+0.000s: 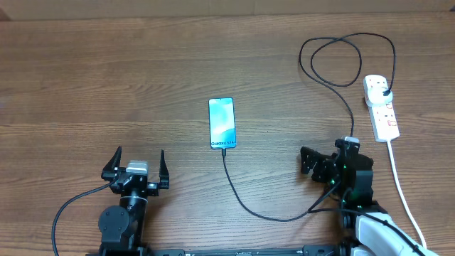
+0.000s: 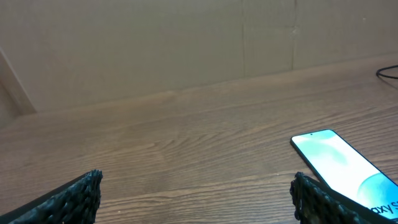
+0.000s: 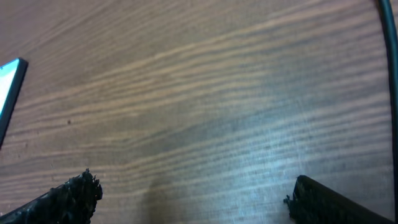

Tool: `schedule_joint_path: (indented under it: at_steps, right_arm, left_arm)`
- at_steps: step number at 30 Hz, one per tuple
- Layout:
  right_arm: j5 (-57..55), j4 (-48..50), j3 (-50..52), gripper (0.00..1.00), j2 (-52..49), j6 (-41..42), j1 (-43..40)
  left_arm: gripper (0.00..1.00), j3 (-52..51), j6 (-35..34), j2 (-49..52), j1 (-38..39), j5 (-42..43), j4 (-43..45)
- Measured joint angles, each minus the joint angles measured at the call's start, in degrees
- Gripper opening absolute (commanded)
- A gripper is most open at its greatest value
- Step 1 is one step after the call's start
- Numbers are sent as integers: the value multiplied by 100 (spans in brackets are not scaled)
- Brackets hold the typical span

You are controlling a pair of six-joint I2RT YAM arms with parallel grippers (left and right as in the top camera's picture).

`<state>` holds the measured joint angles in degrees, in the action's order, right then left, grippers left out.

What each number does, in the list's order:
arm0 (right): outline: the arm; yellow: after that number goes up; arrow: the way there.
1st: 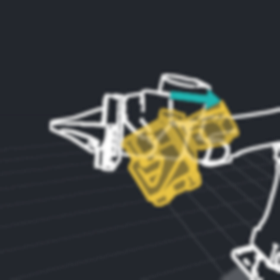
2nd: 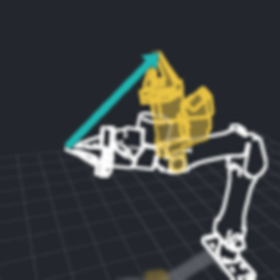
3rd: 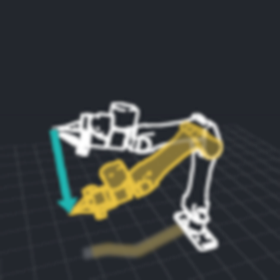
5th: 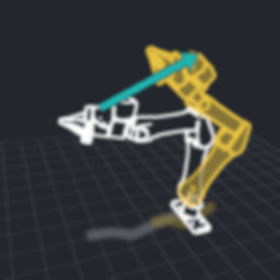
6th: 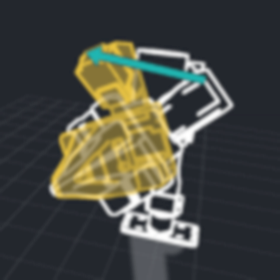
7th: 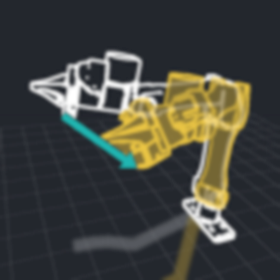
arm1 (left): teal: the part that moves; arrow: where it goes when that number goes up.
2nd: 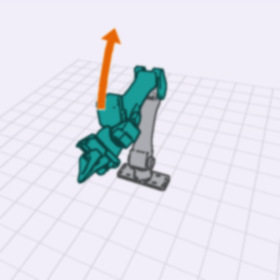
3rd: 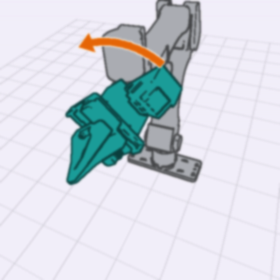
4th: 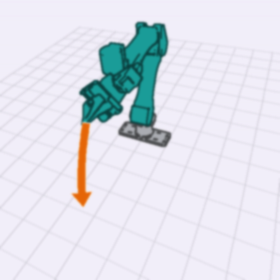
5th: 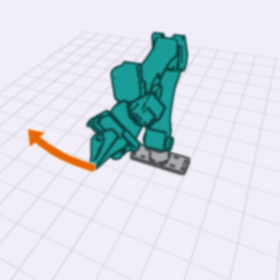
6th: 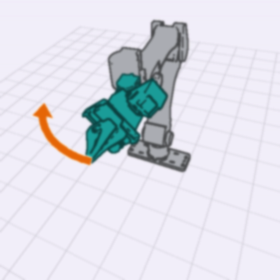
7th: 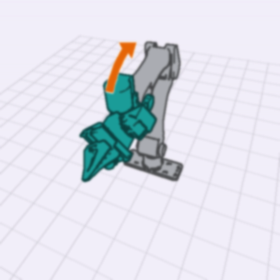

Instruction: Plug charger to phone and switch on socket

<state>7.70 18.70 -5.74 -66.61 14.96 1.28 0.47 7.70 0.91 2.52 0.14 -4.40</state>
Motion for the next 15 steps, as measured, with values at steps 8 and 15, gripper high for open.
schedule_joint_path:
  at_steps: [8,15]
  right_arm:
    - [0,63,308,100,308,-17,0]
    - [0,-120,463,100,737,-15,0]
  left_arm:
    - [100,0,0,0,0,0,0]
    - [100,0,0,0,0,0,0]
